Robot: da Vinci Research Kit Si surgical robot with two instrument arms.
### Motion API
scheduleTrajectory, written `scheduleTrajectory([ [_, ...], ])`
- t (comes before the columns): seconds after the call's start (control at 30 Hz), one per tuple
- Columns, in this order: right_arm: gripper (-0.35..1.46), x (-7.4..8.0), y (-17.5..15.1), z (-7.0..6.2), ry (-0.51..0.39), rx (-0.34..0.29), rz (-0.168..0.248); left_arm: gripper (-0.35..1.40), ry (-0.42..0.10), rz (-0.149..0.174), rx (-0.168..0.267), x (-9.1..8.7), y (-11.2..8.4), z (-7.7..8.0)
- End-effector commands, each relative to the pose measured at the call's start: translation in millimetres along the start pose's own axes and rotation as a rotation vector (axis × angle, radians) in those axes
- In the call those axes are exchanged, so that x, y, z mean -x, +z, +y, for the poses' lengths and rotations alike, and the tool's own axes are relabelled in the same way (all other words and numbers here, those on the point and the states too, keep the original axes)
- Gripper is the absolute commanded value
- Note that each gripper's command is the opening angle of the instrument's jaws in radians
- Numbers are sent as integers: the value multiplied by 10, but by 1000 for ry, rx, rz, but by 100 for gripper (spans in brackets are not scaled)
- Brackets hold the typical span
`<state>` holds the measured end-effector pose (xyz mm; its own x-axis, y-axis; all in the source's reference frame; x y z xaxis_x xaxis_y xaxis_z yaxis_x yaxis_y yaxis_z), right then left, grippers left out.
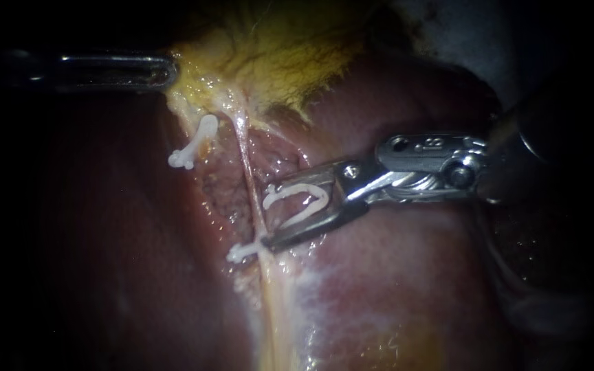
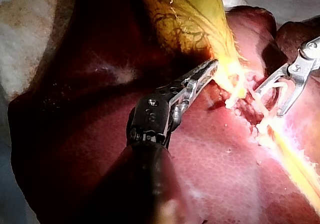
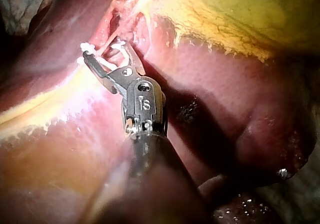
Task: Clipping second clip right tube
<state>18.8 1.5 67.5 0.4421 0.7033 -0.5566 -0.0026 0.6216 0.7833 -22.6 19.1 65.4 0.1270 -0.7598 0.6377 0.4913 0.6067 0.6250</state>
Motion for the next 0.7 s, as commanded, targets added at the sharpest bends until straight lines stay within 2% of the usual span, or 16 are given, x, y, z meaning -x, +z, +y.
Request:
scheduleTrajectory([
  [0.03, 48, 0, 2, 0, 4, -4, 5, -35, 0, 0, 0, 0, 0, 0],
  [0.27, 48, 2, 15, 2, 42, -27, 52, -35, 0, 0, 1, -1, 1, -1],
  [0.47, 48, 7, 23, 3, 92, -148, 77, -35, 0, 0, 2, -1, 1, -1],
  [0.53, 48, 8, 24, 2, 116, -181, 100, -35, 1, -1, 5, -1, 1, -1],
  [0.7, 48, 7, 26, 0, 155, -240, 133, -35, 1, -1, 5, -2, 2, -2],
])
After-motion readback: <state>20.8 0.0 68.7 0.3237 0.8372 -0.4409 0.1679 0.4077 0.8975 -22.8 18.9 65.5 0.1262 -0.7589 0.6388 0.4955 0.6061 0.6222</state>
